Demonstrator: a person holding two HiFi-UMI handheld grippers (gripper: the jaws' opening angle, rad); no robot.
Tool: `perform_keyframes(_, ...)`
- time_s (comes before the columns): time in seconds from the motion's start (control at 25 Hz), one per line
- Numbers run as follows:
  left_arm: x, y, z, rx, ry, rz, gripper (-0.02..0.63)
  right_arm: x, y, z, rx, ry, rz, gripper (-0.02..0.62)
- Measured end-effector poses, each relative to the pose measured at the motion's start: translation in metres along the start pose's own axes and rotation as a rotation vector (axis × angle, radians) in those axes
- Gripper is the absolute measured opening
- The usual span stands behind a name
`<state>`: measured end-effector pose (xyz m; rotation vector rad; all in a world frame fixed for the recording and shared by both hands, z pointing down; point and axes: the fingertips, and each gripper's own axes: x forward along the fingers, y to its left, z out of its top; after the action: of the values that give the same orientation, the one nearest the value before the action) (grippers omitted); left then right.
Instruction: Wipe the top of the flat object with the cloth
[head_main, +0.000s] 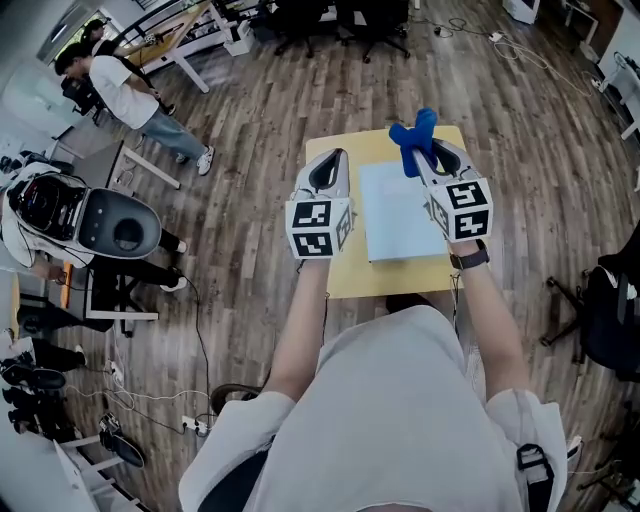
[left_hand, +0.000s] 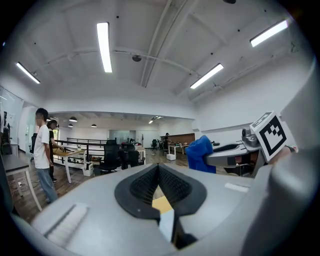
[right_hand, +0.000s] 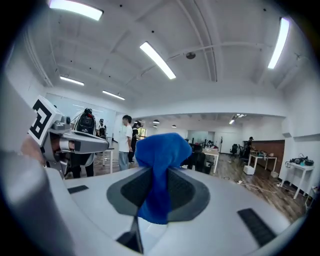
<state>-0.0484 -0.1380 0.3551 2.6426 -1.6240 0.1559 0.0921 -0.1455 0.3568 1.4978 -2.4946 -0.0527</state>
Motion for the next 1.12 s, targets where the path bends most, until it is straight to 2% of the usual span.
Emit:
perform_keyframes(0.32, -0.008, -0.006, 0.012, 0.004, -0.049, 0.014, 0.009, -0.013, 0.001, 0.027, -0.029, -0.112, -0.056, 0.086)
perform_keyframes(0.88, 0.001, -0.036, 0.009, -0.013, -0.051, -0.022, 0.009, -0.028, -0.021, 0.019, -0.013, -0.1, -0.087, 0.086)
perform_keyframes(1.12, -0.003, -0.046, -0.001, -0.005, -0.021, -0.029, 0.009, -0.034, -0.02, 0.015, 0.001, -0.098, -0.081, 0.086)
